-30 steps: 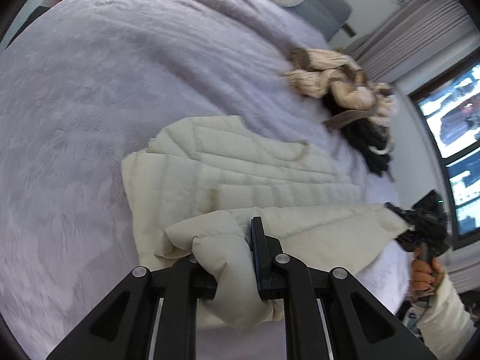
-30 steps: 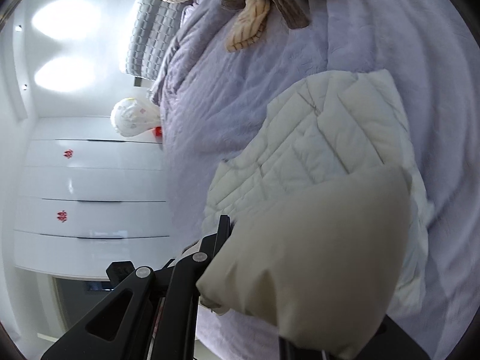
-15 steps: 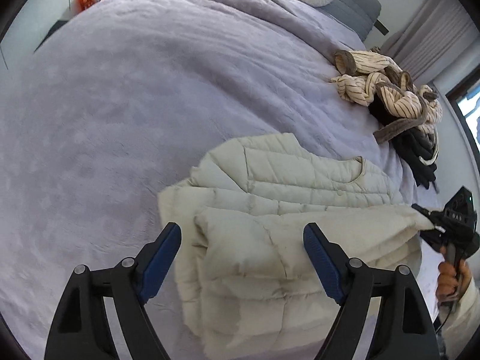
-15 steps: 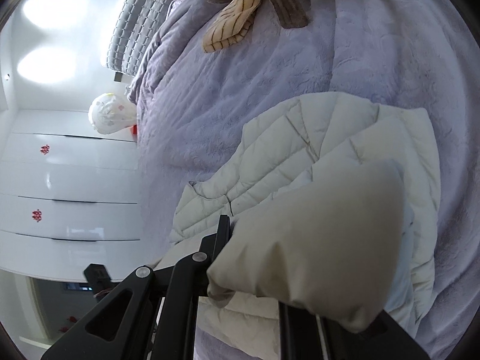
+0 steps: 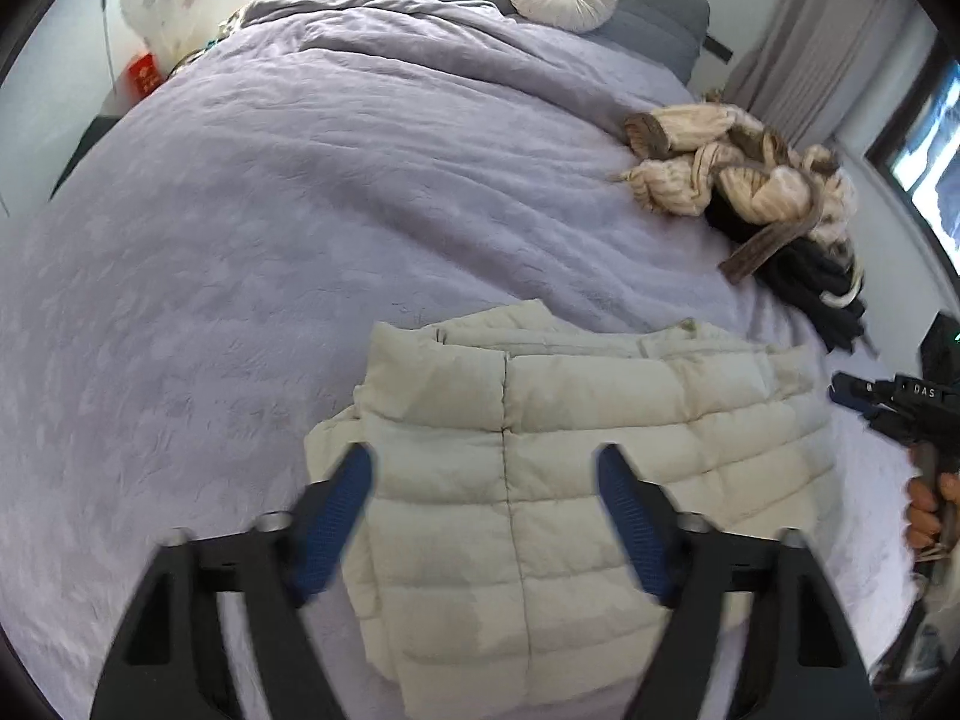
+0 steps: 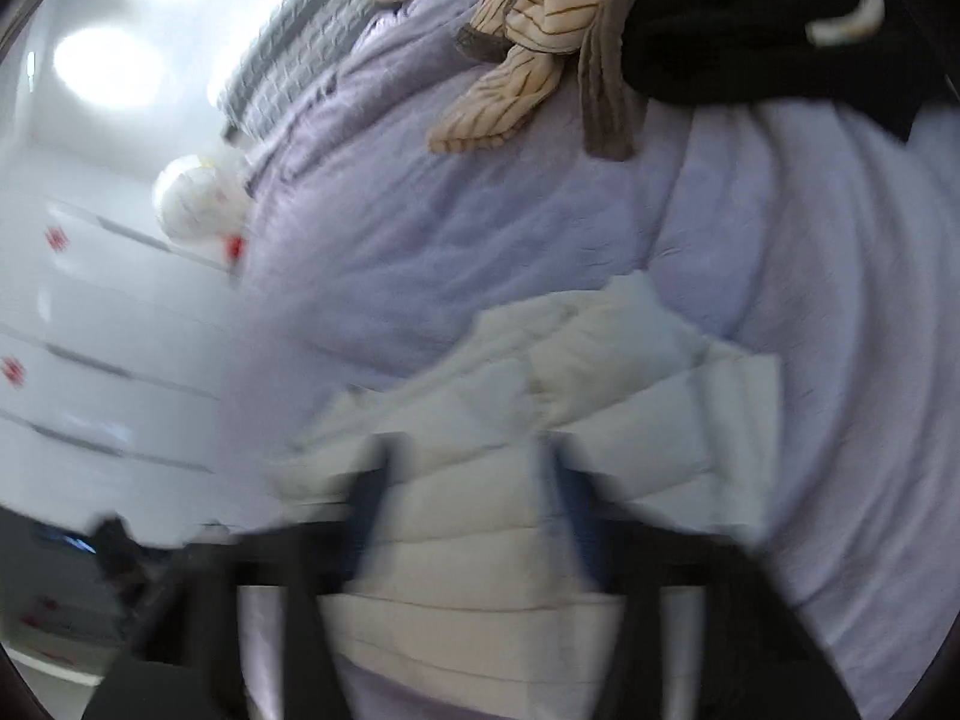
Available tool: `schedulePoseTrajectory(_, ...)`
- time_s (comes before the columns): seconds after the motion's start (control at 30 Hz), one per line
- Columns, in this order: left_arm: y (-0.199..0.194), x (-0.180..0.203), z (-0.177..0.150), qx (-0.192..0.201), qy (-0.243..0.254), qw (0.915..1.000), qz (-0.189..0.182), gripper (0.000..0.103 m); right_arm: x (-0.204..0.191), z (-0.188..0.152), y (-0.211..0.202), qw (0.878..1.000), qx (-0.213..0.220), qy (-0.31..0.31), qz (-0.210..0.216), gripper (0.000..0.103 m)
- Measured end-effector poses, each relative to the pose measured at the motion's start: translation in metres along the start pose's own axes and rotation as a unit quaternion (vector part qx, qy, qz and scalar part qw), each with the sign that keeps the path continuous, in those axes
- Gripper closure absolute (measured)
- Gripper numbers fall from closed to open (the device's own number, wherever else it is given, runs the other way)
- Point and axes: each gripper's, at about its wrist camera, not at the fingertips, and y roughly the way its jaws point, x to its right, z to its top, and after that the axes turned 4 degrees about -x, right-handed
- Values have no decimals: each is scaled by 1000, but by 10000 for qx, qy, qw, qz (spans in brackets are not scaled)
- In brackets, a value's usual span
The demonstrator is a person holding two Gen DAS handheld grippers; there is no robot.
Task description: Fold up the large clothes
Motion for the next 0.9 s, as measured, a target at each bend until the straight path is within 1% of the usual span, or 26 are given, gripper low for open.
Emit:
schedulePoseTrajectory(0.03, 6, 2, 1, 21, -45, 10000, -1, 32, 0, -1, 5, 9995, -85, -129, -266, 92)
schedulePoseTrajectory(0.1, 25, 1, 3, 58, -265, 9996, -117, 33, 4, -1, 14, 9980, -165, -315, -517, 92)
schedulePoseTrajectory(0.13, 35, 2, 4, 15, -302, 9995, -64, 33, 5, -1, 19, 9965, -155, -425, -704, 92)
schedulePoseTrajectory(0.23, 64, 7, 8, -36, -218, 9993, 292, 33, 13, 2, 35, 9913, -121, -666, -1131, 92)
schedulePoseTrajectory(0.27, 76, 8, 9, -56, -218, 9987, 453, 33, 16, 5, 40, 9905, -117, -680, -1190, 92)
schedulePoseTrajectory(0.3, 83, 9, 11, -70, -254, 9983, 522, 33, 22, 8, 48, 9898, -120, -657, -1257, 92)
schedulePoseTrajectory(0.4, 104, 7, 14, -87, -392, 9971, 650, 33, 30, 14, 62, 9889, -111, -592, -1356, 92)
schedulePoseTrajectory(0.47, 114, 8, 18, -42, -379, 9963, 777, 32, 33, 18, 68, 9877, -78, -636, -1424, 92)
schedulePoseTrajectory(0.63, 132, 4, 29, -28, -467, 9955, 824, 32, 37, 21, 81, 9855, -23, -692, -1550, 93)
schedulePoseTrajectory(0.7, 137, 1, 32, -41, -509, 9950, 853, 32, 42, 24, 87, 9858, -5, -620, -1558, 95)
schedulePoseTrajectory(0.83, 132, -3, 35, -77, -581, 9946, 860, 32, 42, 27, 88, 9866, 21, -565, -1532, 95)
schedulePoseTrajectory(0.9, 123, -1, 39, -45, -533, 9947, 877, 32, 38, 26, 81, 9868, 35, -605, -1500, 95)
